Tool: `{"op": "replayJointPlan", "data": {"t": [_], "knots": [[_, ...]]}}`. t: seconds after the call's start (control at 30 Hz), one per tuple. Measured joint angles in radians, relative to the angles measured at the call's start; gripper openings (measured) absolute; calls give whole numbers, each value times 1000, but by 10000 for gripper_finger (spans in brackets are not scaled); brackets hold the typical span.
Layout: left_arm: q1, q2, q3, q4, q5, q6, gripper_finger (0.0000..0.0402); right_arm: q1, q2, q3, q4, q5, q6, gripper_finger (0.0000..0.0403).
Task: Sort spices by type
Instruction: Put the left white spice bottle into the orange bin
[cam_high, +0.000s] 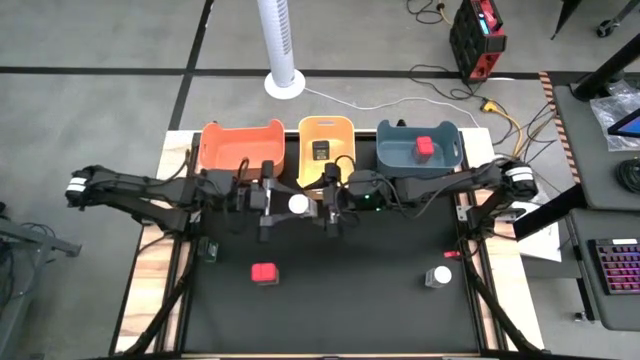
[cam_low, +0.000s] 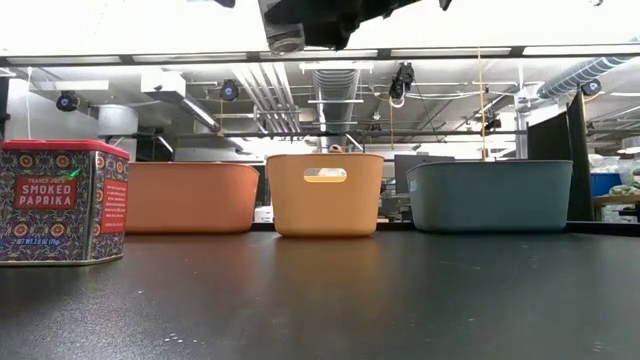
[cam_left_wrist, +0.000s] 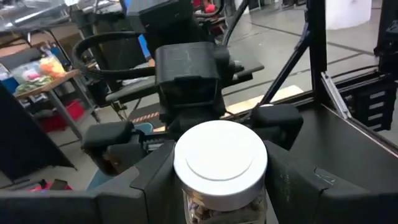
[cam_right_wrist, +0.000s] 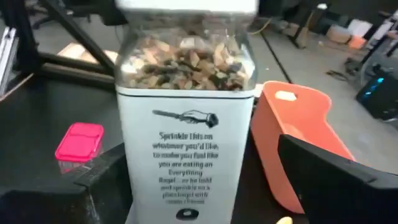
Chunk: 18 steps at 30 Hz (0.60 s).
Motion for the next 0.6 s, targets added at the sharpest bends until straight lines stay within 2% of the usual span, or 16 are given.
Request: {"op": "replayJointPlan", "data": {"t": [0.17,0.33,0.5,0.6], "knots": [[0,7,0,3,-3,-14,192,8,29,19,-5,0,-25,301],[0,7,0,1,-11,-19,210,18,39,23,-11,2,-19,197],[-1,2,0,3,-94,-34,257,21,30,21,-27,12,-20,188],[-1,-10,0,5,-95,-18,282,25,11,17,-43,12,-13,188]]}}
